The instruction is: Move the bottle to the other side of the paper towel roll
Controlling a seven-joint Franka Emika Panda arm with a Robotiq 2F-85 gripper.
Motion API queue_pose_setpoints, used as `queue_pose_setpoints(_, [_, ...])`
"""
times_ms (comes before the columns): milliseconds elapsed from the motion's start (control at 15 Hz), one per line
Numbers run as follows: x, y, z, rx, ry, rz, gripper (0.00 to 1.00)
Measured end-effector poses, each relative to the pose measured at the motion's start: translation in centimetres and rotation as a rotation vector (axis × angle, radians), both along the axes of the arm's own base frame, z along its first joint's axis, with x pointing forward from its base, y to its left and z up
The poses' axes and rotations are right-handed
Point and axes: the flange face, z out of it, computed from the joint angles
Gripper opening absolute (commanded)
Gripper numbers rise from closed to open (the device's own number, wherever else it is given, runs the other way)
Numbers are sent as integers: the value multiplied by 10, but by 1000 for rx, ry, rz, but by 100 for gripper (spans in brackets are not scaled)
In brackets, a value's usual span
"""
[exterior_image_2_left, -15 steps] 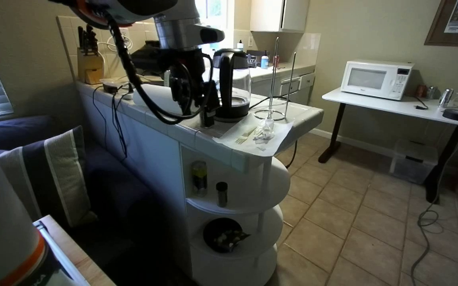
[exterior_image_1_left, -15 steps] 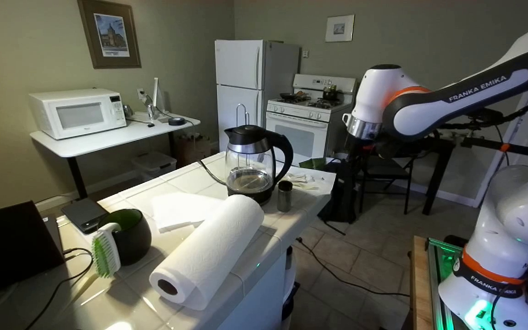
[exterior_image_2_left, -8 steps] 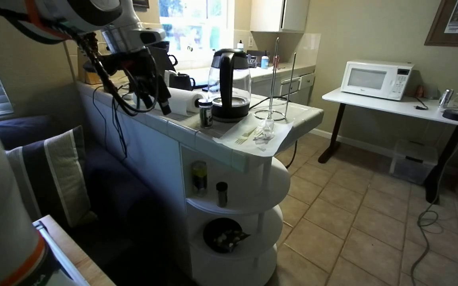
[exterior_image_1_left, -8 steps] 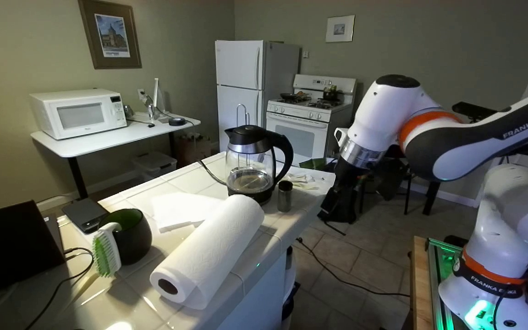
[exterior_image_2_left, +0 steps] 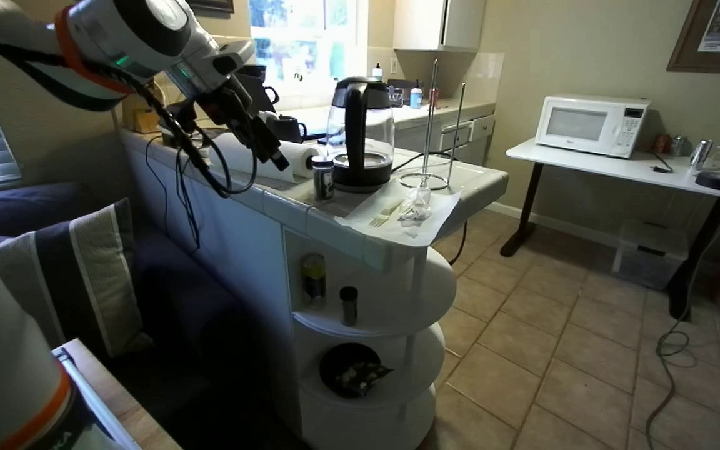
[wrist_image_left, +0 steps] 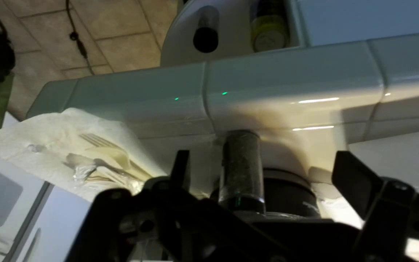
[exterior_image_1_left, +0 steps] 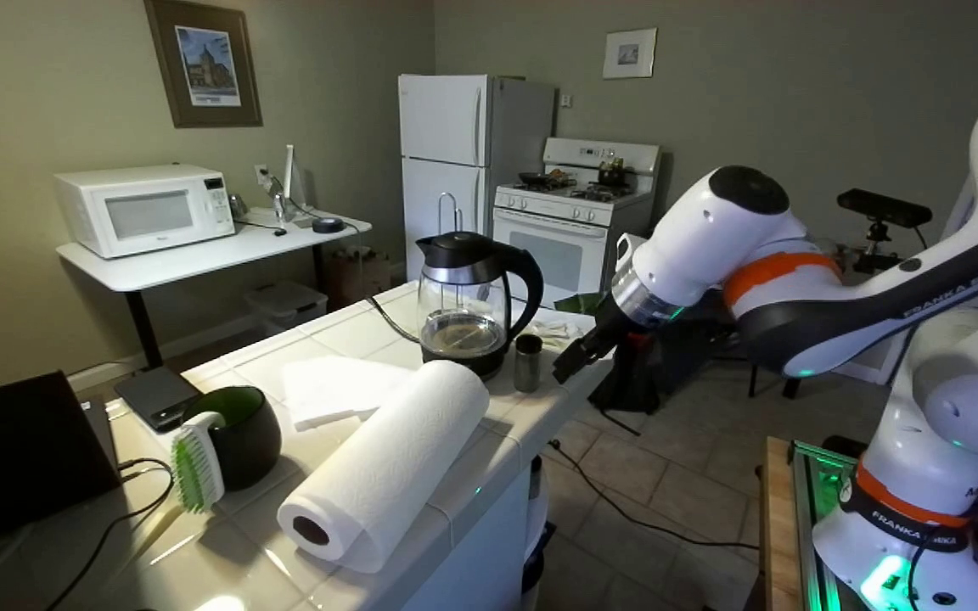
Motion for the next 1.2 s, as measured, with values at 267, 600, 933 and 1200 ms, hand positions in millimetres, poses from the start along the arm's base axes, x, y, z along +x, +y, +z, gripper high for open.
queue_pose_setpoints(267, [8,-5,-37,-120,-19,-28,100])
queue_pose_setpoints(600, [9,-4,-49,-125,-6,-9,100])
queue_pose_setpoints(933, [10,-2,-48,-117,-13,-4,100])
queue_pose_setpoints(1200, [16,5,-54,-18,-62,-2,100])
